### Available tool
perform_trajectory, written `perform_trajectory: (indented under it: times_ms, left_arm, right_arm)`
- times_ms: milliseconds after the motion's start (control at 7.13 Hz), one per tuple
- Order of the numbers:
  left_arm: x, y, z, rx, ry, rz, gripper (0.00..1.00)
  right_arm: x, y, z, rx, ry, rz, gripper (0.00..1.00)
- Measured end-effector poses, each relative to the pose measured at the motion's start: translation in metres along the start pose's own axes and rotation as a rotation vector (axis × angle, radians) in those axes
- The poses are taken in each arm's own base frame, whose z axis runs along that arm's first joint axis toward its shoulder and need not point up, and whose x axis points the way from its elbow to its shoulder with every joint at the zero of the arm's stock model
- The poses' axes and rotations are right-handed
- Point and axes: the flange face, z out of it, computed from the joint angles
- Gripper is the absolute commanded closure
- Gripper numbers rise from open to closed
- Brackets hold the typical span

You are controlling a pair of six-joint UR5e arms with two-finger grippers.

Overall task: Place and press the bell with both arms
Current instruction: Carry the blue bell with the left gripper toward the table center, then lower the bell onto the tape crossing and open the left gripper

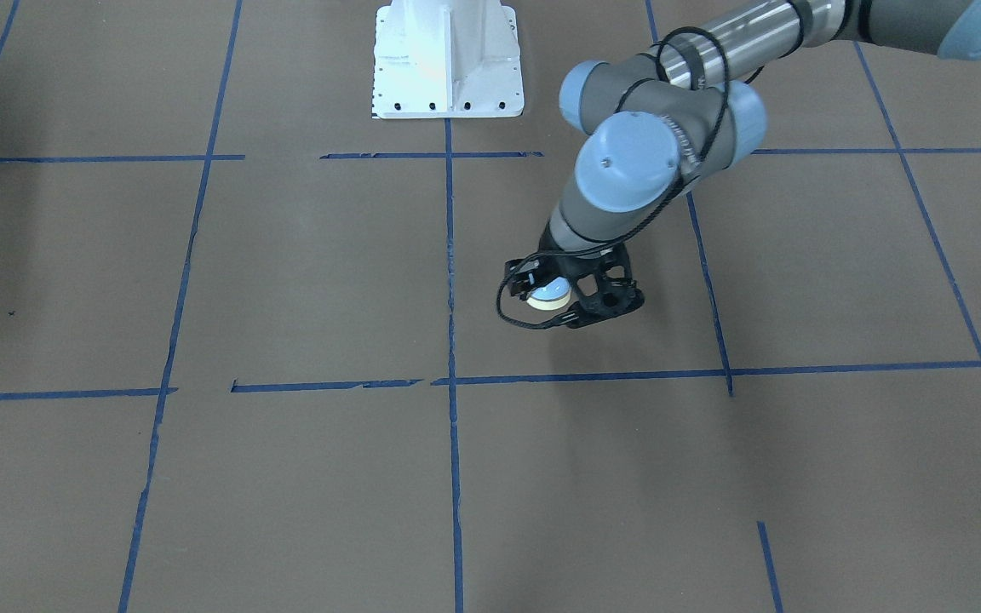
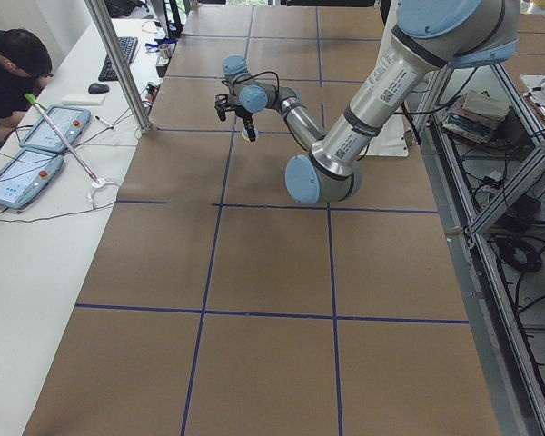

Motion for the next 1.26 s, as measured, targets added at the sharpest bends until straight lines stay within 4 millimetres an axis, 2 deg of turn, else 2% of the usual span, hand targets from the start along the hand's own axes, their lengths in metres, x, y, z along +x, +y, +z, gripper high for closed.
perform_trajectory:
  times_ms: [140,280,421,561,701,1262]
  left_arm:
    - [0.041,-0.006,0.015,0.056,0.001,-0.035,0.94]
    - [0.065,-0.016,0.032,0.091,0.011,-0.056,0.91]
    - [0.079,-0.027,0.048,0.111,0.022,-0.062,0.65]
    - [0.085,-0.032,0.056,0.122,0.031,-0.062,0.14]
    - [0.089,-0.035,0.061,0.126,0.035,-0.061,0.0]
    - [0.093,-0.035,0.063,0.128,0.036,-0.045,0.0]
  right_arm:
    - [0.0,0.0,0.0,-0.001,0.0,0.001,0.0]
    - [0.001,0.0,0.001,-0.001,0.0,0.002,0.0]
    - [0.001,0.0,0.001,-0.002,0.0,0.002,0.0]
    - [0.001,0.0,0.001,-0.002,-0.001,0.003,0.0]
    - [0.002,0.0,0.002,-0.003,-0.001,0.004,0.0]
    - [0.002,0.0,0.002,-0.005,-0.001,0.005,0.0]
